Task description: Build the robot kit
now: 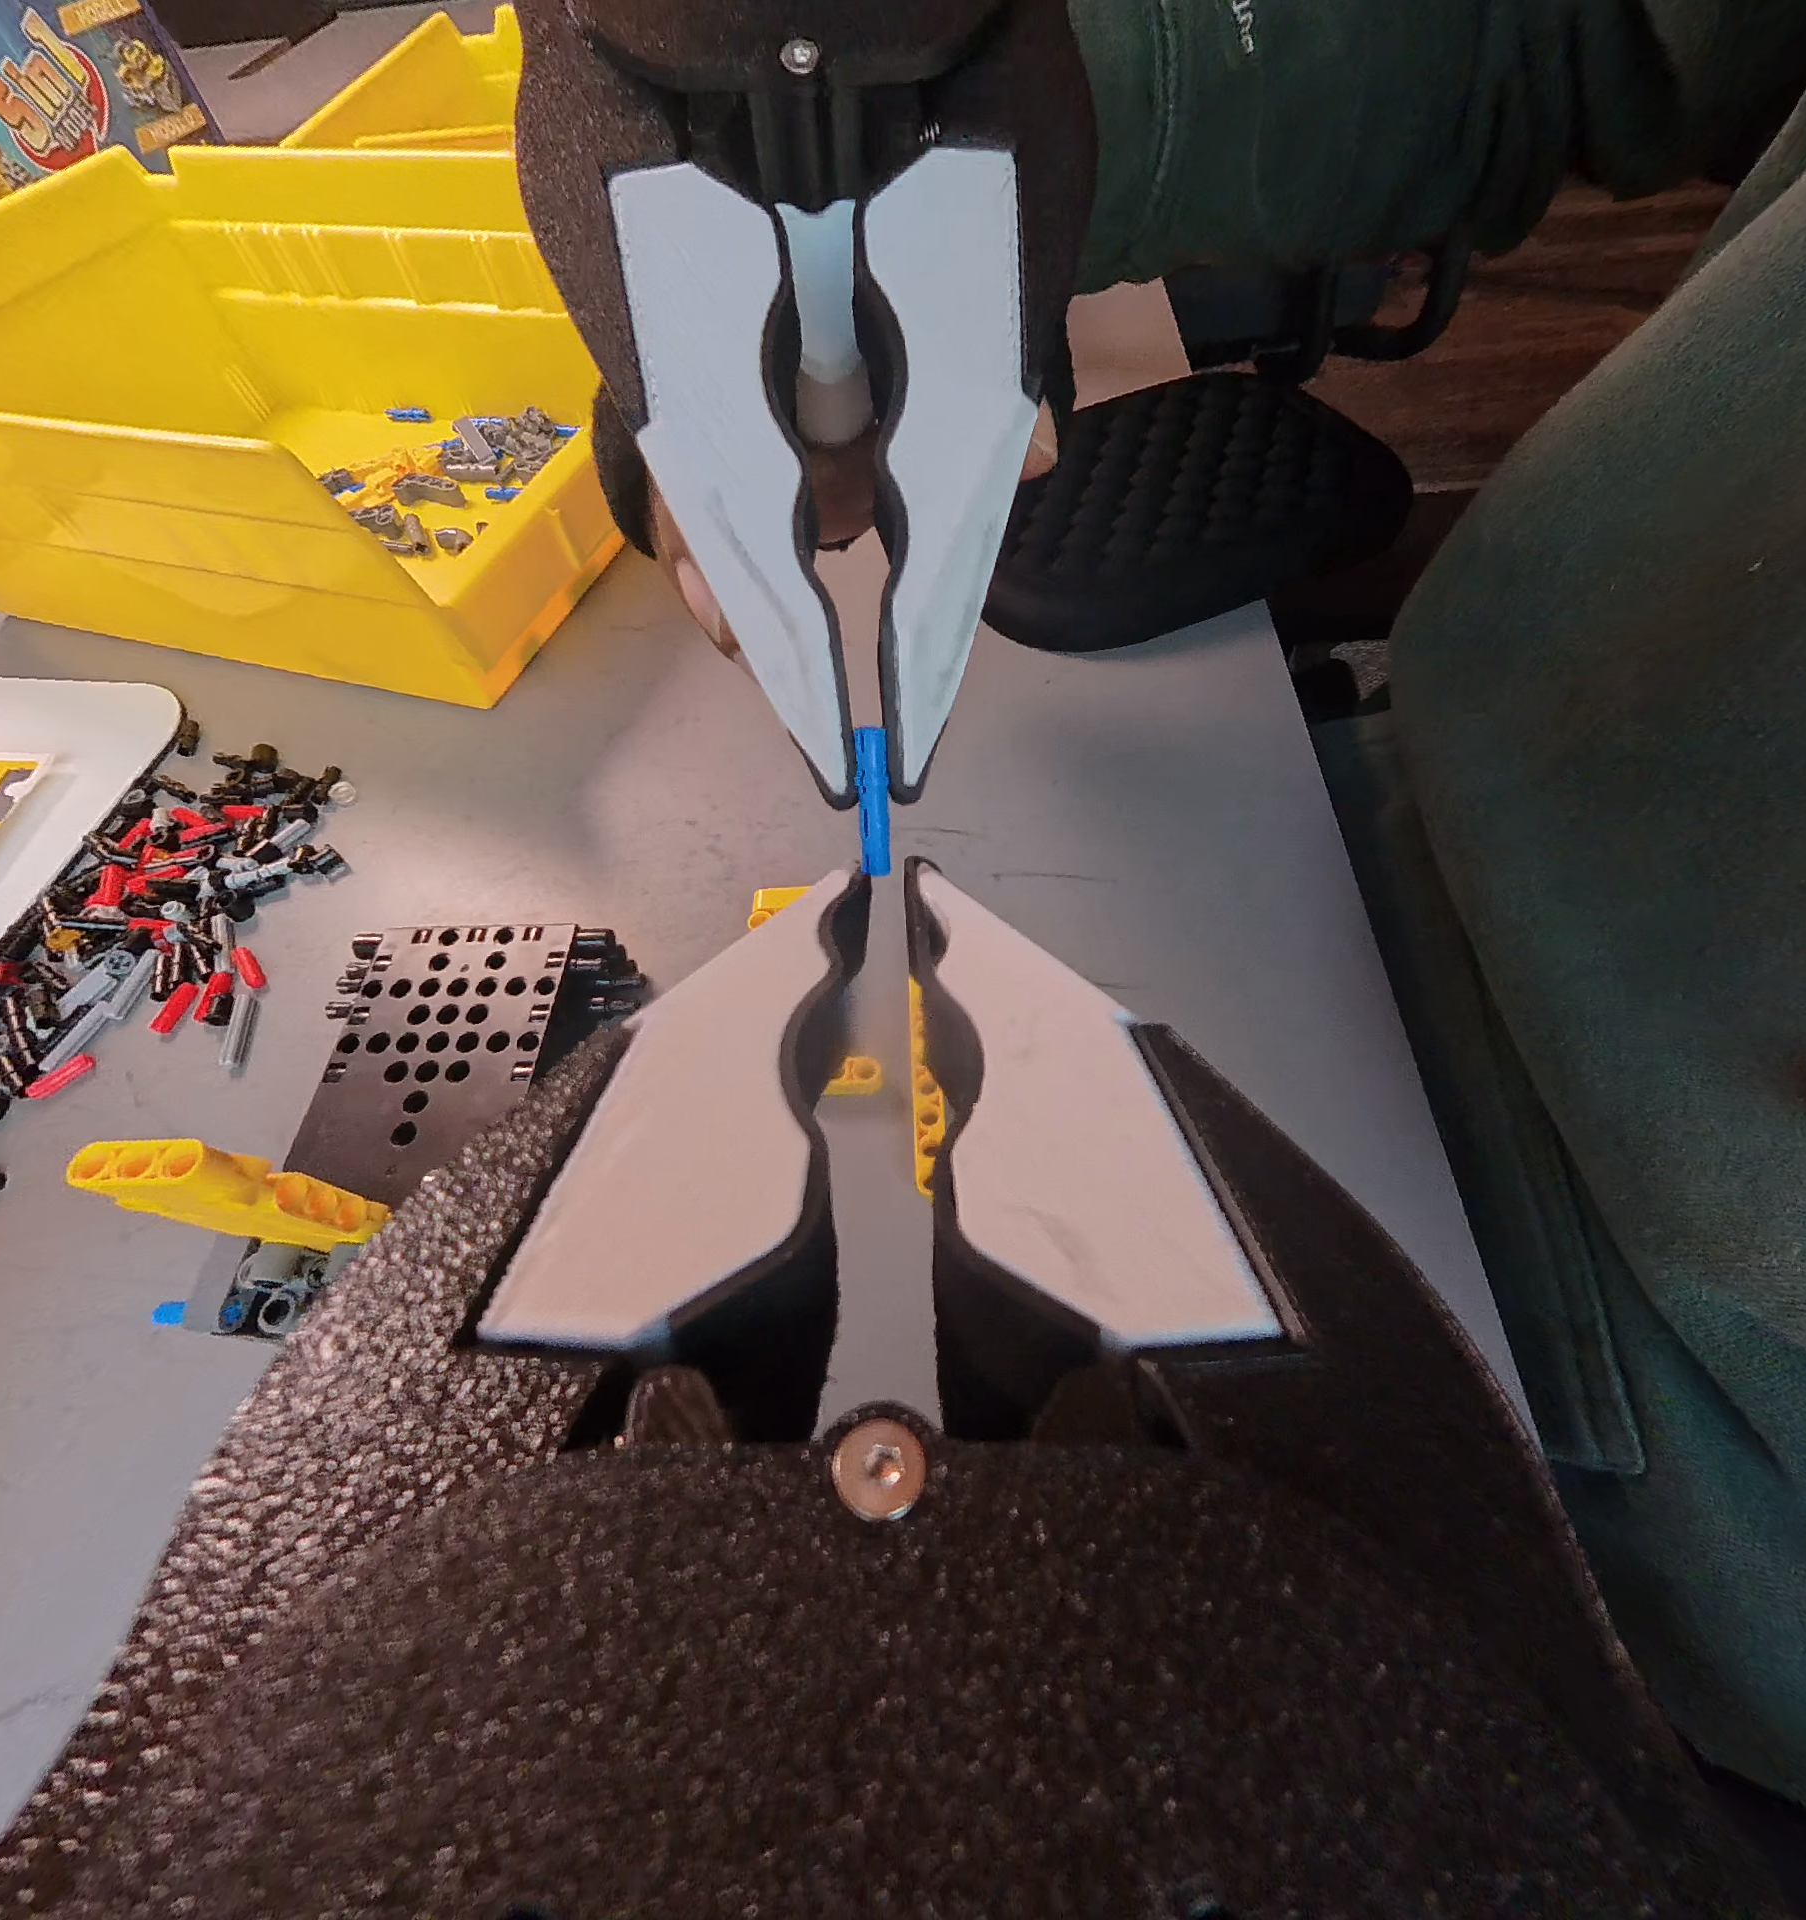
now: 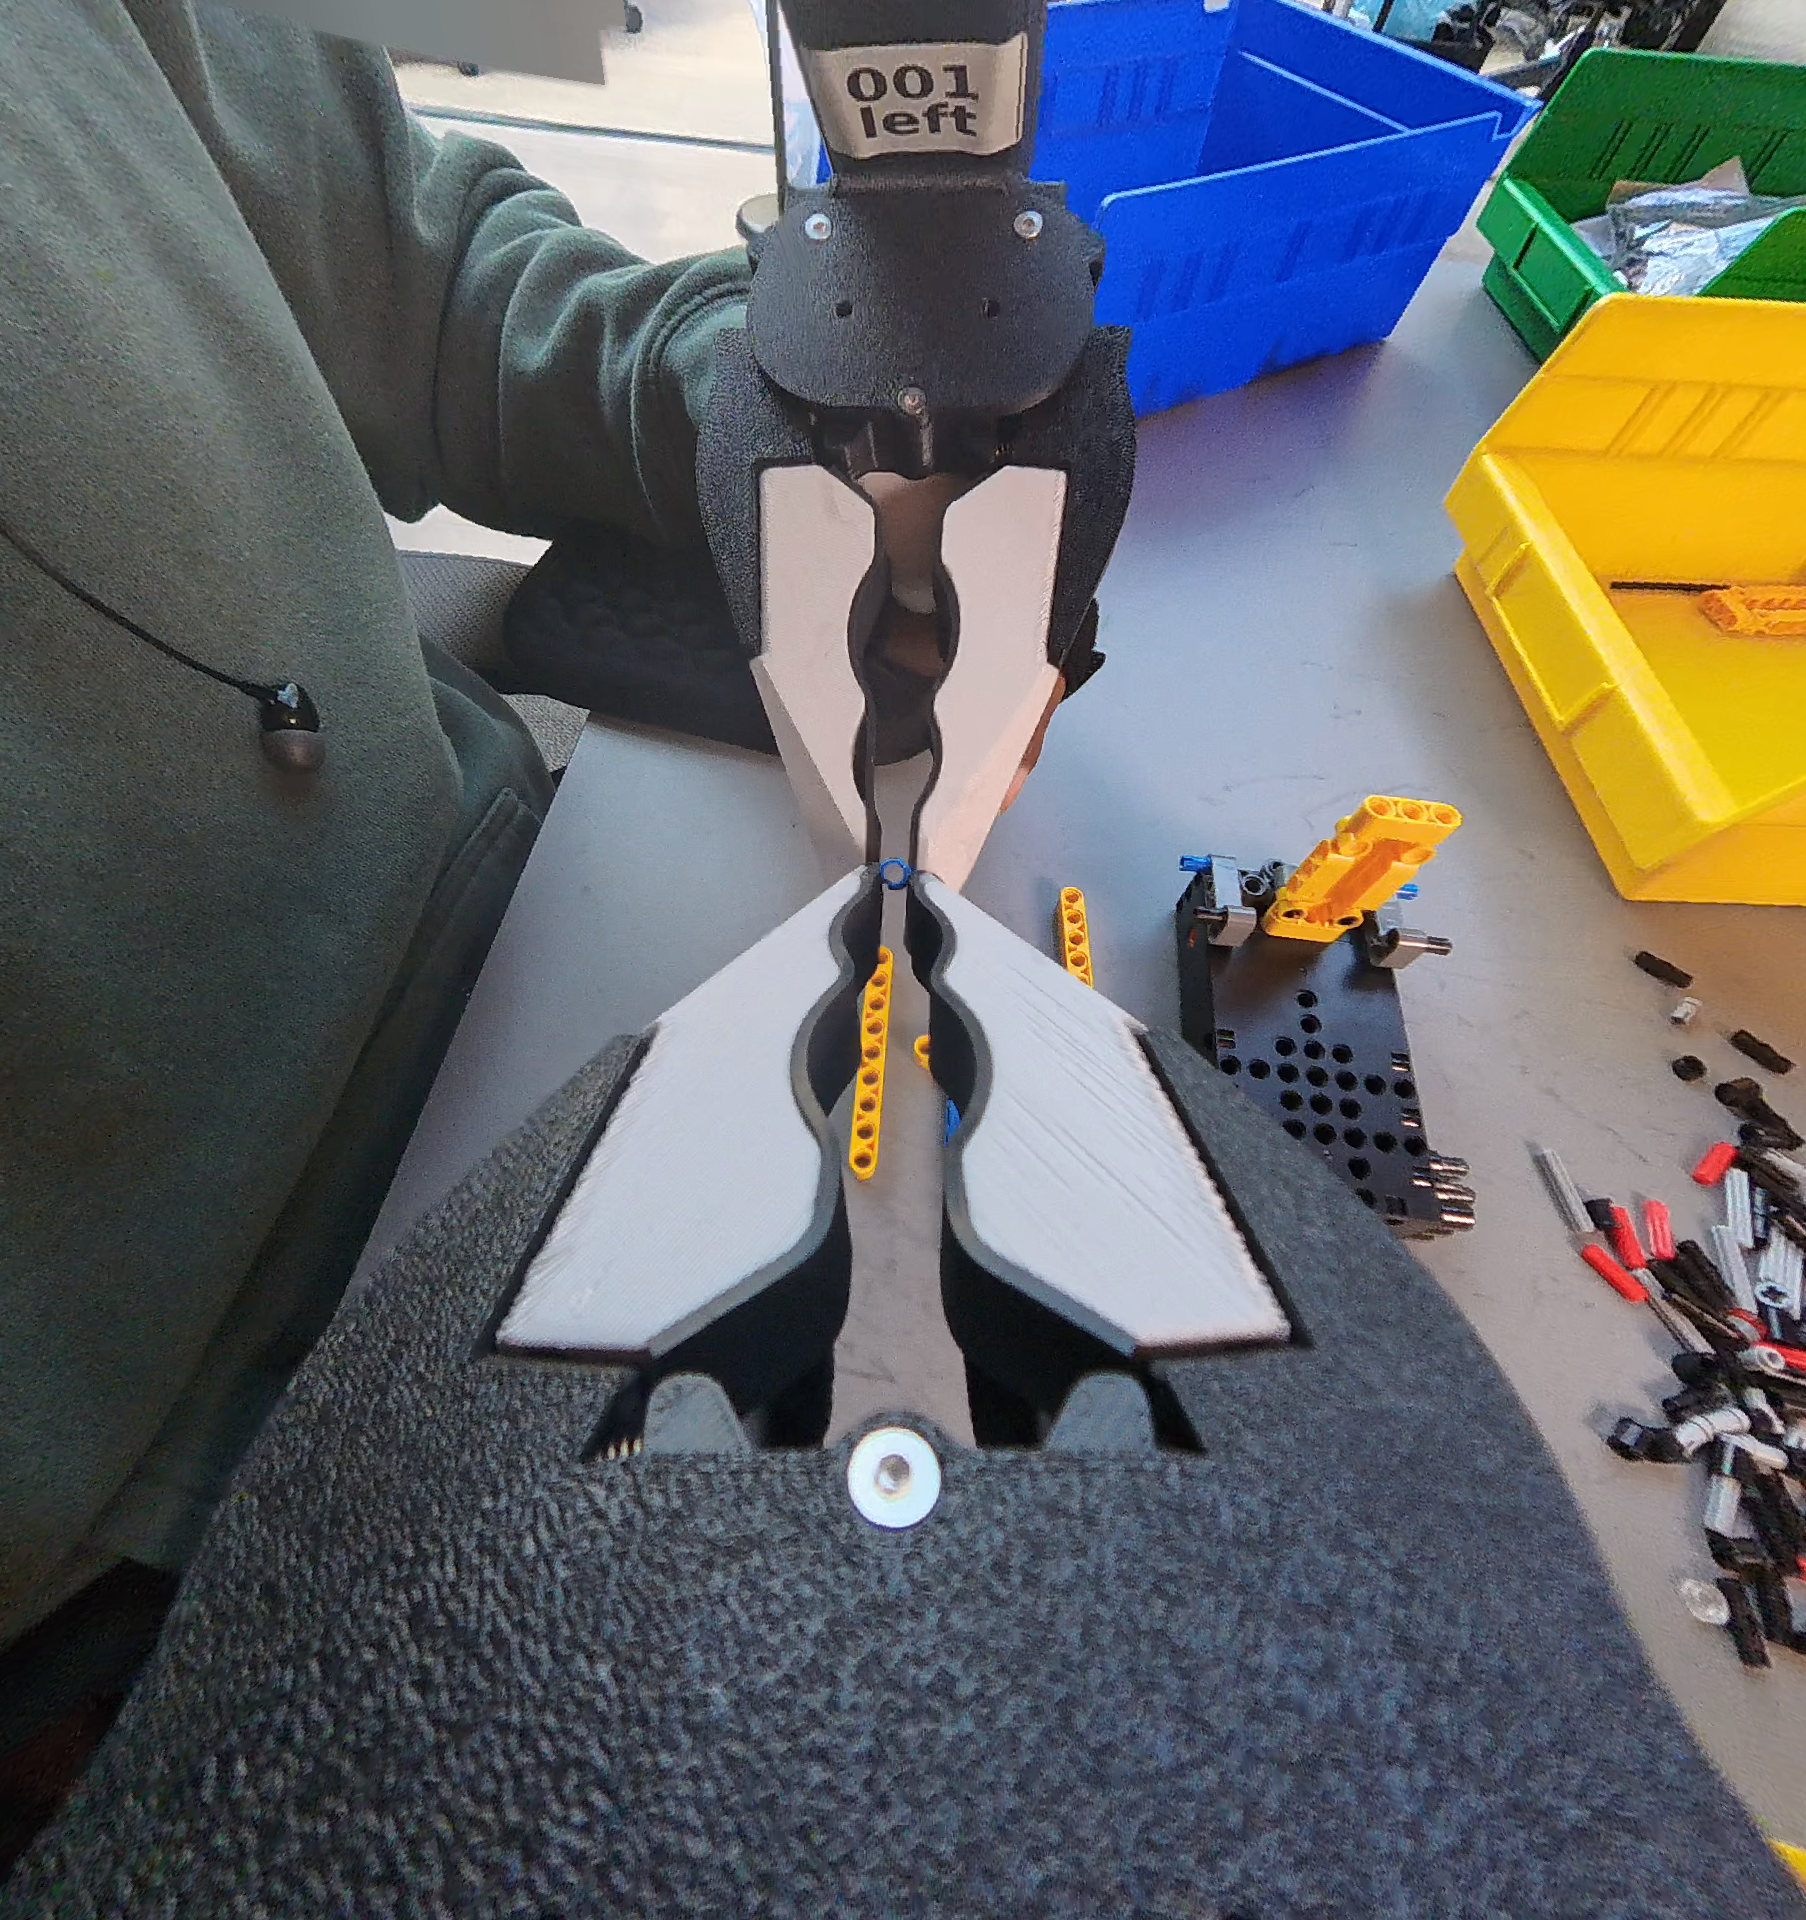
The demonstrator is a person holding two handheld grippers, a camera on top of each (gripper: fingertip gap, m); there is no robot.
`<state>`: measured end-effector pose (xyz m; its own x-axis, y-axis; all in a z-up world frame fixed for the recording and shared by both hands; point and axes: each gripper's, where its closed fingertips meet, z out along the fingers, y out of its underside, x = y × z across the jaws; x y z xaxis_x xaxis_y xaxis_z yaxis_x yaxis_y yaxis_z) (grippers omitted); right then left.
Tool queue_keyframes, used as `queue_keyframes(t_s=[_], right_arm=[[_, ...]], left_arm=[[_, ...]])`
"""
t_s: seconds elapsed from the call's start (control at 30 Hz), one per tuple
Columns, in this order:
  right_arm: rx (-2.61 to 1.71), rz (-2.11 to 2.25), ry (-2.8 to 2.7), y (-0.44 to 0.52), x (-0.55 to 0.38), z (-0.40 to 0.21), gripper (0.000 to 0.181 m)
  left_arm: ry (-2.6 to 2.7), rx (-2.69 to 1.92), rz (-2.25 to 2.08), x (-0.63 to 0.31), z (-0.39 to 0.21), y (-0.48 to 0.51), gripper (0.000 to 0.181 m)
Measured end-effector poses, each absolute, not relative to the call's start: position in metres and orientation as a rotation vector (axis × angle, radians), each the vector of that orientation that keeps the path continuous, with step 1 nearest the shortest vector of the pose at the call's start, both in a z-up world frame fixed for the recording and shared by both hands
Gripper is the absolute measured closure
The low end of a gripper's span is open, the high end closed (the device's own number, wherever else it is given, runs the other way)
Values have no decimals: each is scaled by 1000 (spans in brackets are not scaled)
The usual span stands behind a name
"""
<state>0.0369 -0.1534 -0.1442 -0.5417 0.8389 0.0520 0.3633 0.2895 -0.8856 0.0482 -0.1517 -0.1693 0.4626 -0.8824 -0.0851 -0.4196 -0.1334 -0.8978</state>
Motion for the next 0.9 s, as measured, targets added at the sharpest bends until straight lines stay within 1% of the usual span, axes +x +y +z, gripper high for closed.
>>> queue_keyframes(t_s=[0.2,0.3,0.4,0.6,0.77,0.83,0.9], right_arm=[[-1072,1181,-2058,-155,36,-149,177],[-1067,1156,-2076,-156,36,-153,176],[-1062,1158,-2071,-157,34,-152,177],[-1039,1095,-2131,-160,34,-158,176],[-959,960,-2240,-166,35,-163,168],[-929,890,-2280,-166,35,-166,169],[-906,846,-2295,-165,34,-167,174]], left_arm=[[1121,-1755,-583,48,-172,-151,178],[1119,-1749,-586,47,-171,-151,173],[1117,-1743,-597,47,-170,-152,177],[1153,-1774,-586,45,-176,-155,178],[1193,-1809,-558,45,-185,-157,178],[1202,-1814,-558,46,-186,-158,178],[1209,-1819,-560,46,-188,-159,178]])
